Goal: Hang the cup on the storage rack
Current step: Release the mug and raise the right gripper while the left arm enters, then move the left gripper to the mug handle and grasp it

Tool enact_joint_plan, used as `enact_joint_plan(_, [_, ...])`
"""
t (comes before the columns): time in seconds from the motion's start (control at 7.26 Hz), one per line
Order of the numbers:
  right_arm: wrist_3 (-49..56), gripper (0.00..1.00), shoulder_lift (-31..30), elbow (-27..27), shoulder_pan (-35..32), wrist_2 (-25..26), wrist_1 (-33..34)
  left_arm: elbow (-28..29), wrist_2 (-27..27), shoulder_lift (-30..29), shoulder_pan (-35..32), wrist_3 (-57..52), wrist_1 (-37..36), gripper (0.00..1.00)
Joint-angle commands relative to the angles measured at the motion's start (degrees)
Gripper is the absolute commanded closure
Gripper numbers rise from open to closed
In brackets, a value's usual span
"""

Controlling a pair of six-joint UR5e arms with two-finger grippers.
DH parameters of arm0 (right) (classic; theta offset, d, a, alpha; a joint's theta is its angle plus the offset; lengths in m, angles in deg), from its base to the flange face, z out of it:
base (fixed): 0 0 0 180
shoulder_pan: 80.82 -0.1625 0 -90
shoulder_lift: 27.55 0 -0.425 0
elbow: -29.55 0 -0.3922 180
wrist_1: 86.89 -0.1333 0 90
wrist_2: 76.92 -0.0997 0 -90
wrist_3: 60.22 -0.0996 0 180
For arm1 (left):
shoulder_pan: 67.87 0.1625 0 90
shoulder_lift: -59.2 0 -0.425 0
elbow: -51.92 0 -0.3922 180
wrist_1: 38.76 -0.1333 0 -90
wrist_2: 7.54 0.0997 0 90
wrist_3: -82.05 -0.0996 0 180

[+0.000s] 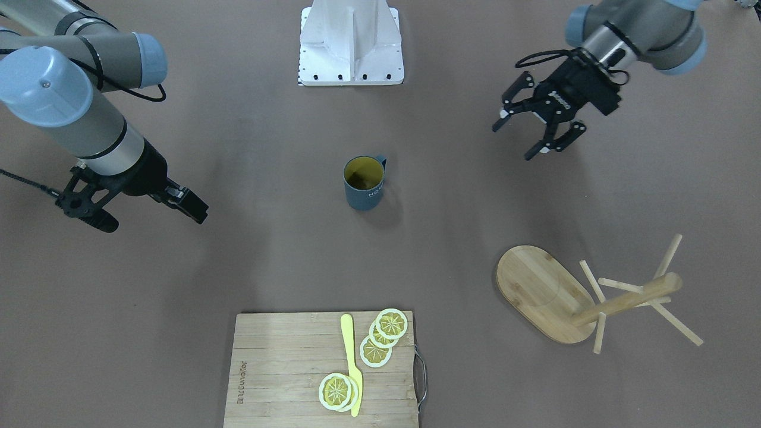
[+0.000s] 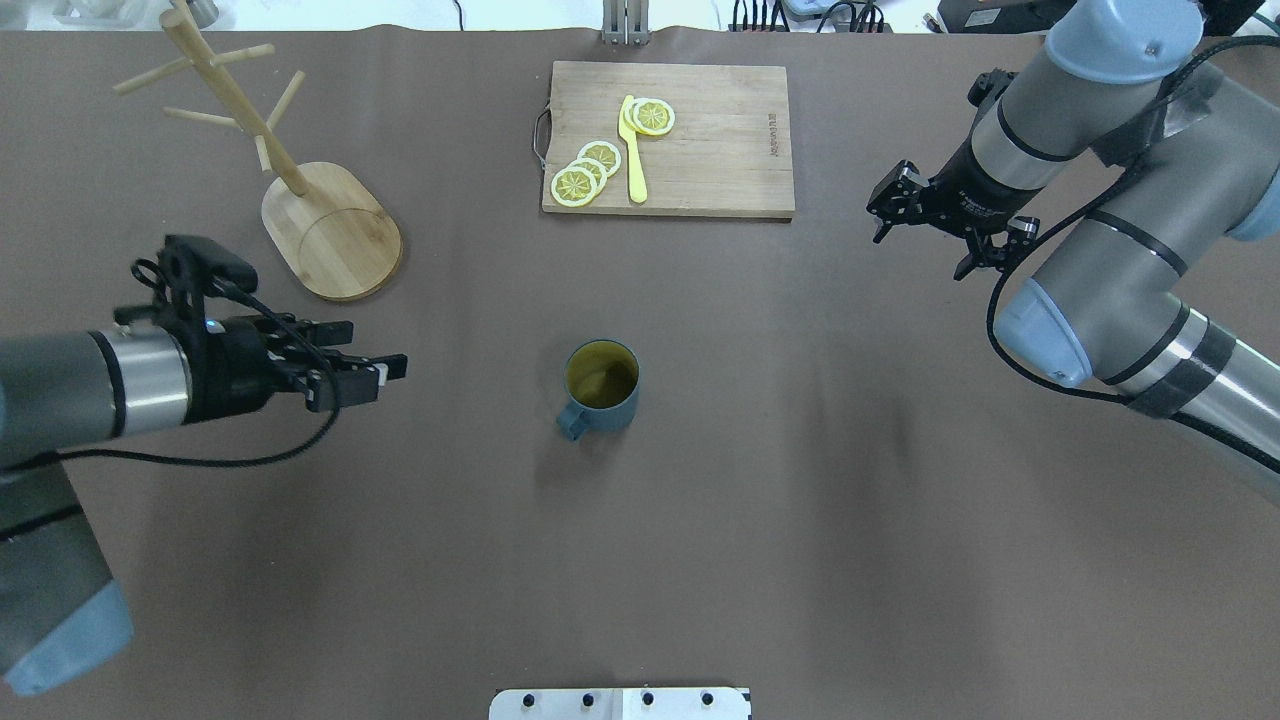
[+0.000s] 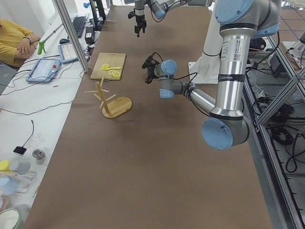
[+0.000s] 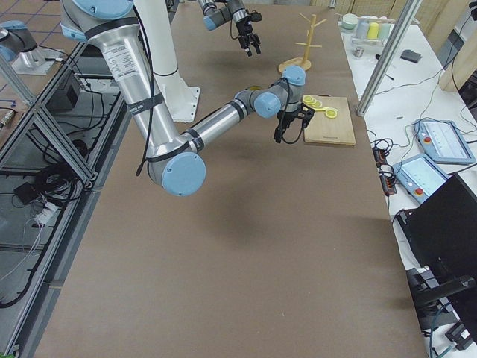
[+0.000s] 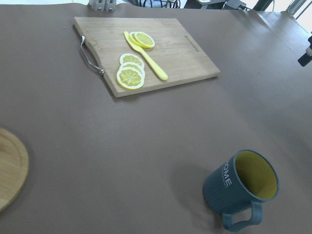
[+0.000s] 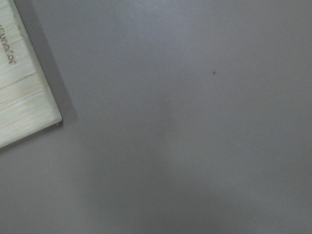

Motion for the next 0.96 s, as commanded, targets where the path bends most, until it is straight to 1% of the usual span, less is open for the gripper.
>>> enact_joint_plan(0.0, [3.07, 0.00, 0.54, -1.57, -0.92, 0.09, -0.04, 3.44, 26.58, -1.89, 16.39, -1.15, 0.39, 0.10])
enact_joint_plan(0.14, [3.07, 0.00, 0.54, -1.75, -0.92, 0.61, -0.04, 7.38, 31.58, -7.04, 19.07, -3.93, 0.48, 0.10])
enact_joint_plan(0.28, [3.16, 0.00, 0.54, -1.92, -0.83, 1.05, -0.04, 13.25, 31.80, -13.18, 19.27, -5.61, 2.39, 0.10])
enact_joint_plan(0.41, [3.16, 0.00, 0.80, -1.92, -0.83, 1.05, -0.04, 18.01, 32.33, -15.76, 19.36, -5.81, 5.46, 0.10])
enact_joint_plan(0.55, [3.16, 0.00, 0.80, -1.92, -0.92, 1.23, -0.04, 19.10, 32.33, -15.70, 19.10, -7.11, 6.62, 0.10])
enact_joint_plan(0.69, [3.16, 0.00, 0.80, -1.92, -0.92, 1.40, -0.04, 19.02, 32.33, -15.88, 19.01, -11.65, 7.59, 0.10])
enact_joint_plan(0.83, [3.16, 0.00, 0.89, -1.92, -0.92, 1.41, -0.04, 19.02, 32.33, -15.88, 18.66, -12.39, 8.73, 0.10])
